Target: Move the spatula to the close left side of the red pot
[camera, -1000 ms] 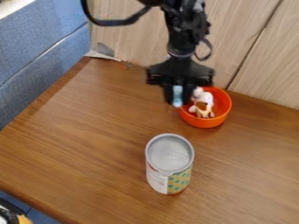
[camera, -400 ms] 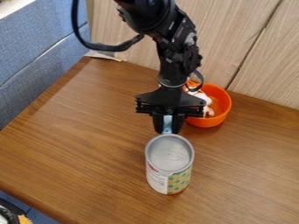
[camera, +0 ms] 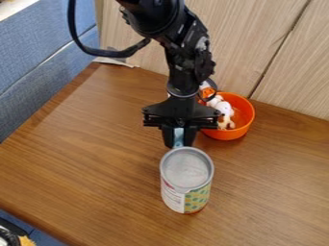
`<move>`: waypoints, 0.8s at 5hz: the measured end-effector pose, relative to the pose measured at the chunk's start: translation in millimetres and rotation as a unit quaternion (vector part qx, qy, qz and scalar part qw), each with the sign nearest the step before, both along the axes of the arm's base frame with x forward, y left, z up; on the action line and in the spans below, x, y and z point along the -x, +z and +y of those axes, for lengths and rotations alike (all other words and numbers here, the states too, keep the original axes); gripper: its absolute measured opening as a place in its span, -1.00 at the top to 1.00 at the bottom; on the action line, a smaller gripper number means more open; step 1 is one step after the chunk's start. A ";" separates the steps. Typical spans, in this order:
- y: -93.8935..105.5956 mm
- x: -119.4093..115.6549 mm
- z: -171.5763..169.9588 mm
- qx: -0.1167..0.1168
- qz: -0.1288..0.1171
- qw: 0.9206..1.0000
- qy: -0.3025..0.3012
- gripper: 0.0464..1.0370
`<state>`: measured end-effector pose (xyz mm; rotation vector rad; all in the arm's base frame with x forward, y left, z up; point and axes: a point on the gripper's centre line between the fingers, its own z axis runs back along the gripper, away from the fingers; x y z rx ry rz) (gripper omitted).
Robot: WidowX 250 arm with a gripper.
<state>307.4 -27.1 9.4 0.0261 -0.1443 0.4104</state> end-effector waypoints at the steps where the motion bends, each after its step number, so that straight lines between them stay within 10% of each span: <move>1: -4.8 -0.5 -0.3 0.003 0.002 1.000 0.000 0.45; 3: -19.0 -0.8 -0.3 0.023 0.008 1.000 0.003 0.32; 4: -19.7 0.6 -0.3 0.024 0.012 1.000 0.015 -0.31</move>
